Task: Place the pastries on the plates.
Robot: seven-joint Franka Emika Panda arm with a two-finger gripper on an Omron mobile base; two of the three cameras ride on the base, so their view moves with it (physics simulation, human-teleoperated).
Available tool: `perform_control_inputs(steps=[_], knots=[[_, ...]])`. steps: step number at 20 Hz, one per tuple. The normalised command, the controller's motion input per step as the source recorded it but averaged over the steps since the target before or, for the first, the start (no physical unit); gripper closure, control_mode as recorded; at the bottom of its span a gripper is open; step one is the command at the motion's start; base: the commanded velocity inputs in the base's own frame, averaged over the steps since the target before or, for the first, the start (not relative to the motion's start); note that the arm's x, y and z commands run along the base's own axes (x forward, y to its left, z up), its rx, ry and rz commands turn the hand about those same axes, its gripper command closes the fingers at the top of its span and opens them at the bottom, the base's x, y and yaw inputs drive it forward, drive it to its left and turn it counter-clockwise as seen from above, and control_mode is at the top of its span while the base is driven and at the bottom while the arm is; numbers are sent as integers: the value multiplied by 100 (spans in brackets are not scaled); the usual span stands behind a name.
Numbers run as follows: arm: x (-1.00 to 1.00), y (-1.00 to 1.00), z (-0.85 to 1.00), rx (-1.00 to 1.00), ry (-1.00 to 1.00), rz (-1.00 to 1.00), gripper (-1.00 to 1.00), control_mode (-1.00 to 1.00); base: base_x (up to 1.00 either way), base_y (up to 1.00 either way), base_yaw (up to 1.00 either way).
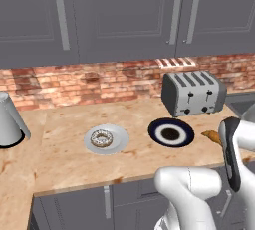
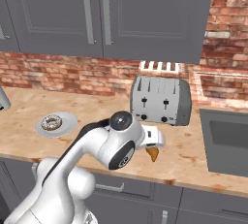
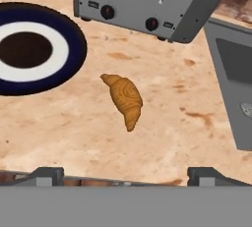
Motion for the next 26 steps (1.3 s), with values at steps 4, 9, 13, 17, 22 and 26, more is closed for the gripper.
perform_control_inputs(steps=[4, 9, 13, 17, 22, 26], knots=[[62, 0, 0, 0, 1, 6, -100, -100, 0, 0, 0], [21, 0, -1, 0, 0, 2, -100, -100, 0, 0, 0], [1, 0, -7, 0, 0, 0, -100, -100, 0, 0, 0], [6, 0, -38, -10, 2, 0, -100, -100, 0, 0, 0], [13, 0, -42, -10, 4, 4, -100, -100, 0, 0, 0], [18, 0, -38, -4, 3, 5, -100, -100, 0, 0, 0]])
